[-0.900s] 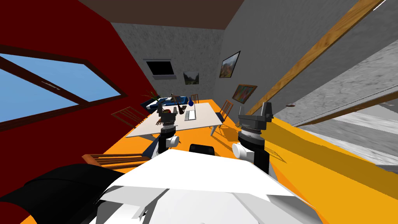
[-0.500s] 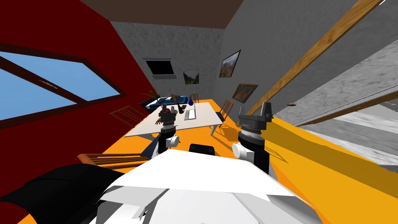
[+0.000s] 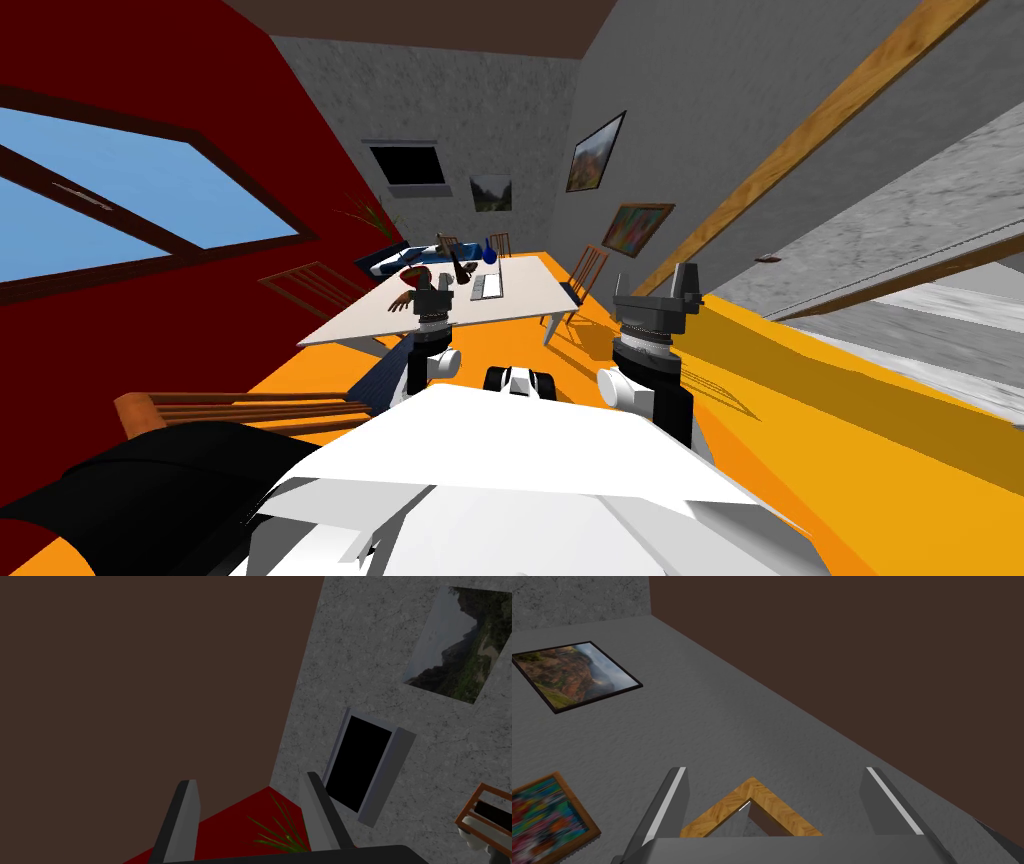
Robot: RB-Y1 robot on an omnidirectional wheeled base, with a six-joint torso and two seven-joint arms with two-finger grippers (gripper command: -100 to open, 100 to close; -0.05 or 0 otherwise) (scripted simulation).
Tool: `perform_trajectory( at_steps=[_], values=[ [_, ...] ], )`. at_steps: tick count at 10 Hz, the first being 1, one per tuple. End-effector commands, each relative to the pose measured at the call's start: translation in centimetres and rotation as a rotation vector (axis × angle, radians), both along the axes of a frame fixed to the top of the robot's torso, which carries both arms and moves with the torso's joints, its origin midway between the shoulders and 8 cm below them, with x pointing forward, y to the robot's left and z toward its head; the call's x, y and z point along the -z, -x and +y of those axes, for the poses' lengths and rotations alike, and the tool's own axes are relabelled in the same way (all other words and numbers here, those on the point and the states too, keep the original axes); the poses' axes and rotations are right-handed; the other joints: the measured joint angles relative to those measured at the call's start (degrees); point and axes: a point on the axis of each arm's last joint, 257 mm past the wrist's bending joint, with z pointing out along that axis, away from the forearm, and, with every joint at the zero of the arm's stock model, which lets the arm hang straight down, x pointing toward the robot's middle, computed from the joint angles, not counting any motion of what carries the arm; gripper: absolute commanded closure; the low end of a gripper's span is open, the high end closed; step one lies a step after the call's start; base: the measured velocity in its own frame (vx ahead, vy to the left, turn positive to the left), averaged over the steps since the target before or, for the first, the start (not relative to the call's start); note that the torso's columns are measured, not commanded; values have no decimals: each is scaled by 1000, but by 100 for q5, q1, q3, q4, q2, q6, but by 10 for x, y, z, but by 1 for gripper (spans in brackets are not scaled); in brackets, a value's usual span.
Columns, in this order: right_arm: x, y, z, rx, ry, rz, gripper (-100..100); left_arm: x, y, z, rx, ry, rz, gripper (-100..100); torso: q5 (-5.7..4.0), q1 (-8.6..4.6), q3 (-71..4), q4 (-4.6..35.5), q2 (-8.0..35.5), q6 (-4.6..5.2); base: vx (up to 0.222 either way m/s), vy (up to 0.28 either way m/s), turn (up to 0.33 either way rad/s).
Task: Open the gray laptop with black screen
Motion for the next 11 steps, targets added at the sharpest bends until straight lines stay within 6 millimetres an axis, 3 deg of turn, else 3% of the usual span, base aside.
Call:
perform_trajectory(
  at_steps=[1,3,6,11],
  values=[
    [0,0,0,0,0,0,0,3,-4,-2,17,-29,15,-100,0,0,-846,423,423,0,10,-16,-6],
    [0,0,0,0,0,1,0,8,-12,-3,38,-66,43,-100,-2,-9,-1354,667,667,0,11,-46,-10],
    [0,0,0,0,0,1,0,20,-29,4,58,-100,99,-100,-1,-4,-1384,690,689,0,22,-68,-16],
    [0,0,0,0,0,1,0,42,-64,35,50,-86,205,-100,-2,-10,-1384,691,689,0,32,-105,-23]
  ],
)
